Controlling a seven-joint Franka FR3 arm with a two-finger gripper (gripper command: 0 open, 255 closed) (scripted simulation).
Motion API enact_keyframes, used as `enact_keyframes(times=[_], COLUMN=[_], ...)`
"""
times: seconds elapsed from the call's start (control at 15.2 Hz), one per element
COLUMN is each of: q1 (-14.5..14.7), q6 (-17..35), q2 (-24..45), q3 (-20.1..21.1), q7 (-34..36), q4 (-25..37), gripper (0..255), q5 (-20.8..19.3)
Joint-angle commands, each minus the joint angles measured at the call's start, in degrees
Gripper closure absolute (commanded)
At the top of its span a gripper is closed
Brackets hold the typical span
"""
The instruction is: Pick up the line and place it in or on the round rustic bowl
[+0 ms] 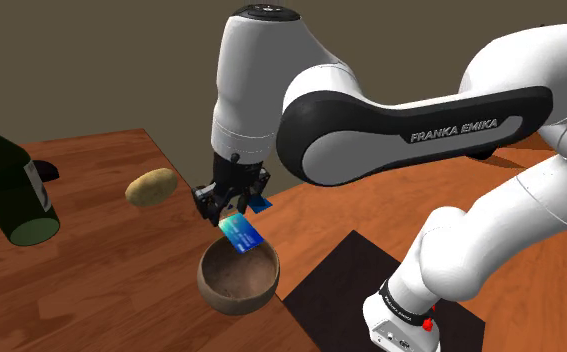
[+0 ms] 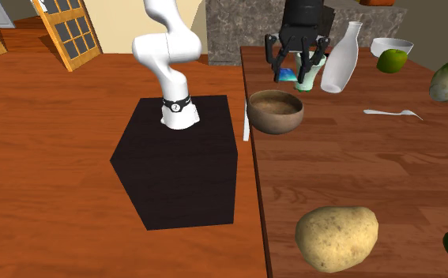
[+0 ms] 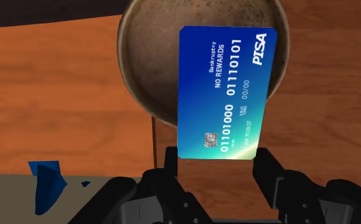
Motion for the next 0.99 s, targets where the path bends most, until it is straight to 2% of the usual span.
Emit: enact_keyframes(times=[0.0, 0.92], q1=[0.69, 0.37], q6=[0.50, 12.06], q2=[-2.18, 1.30], q3=[-0.27, 1.92], q7=[-0.24, 2.13], q4=[-2.45, -10.96], gripper=[255, 255], q5=[1.21, -0.16])
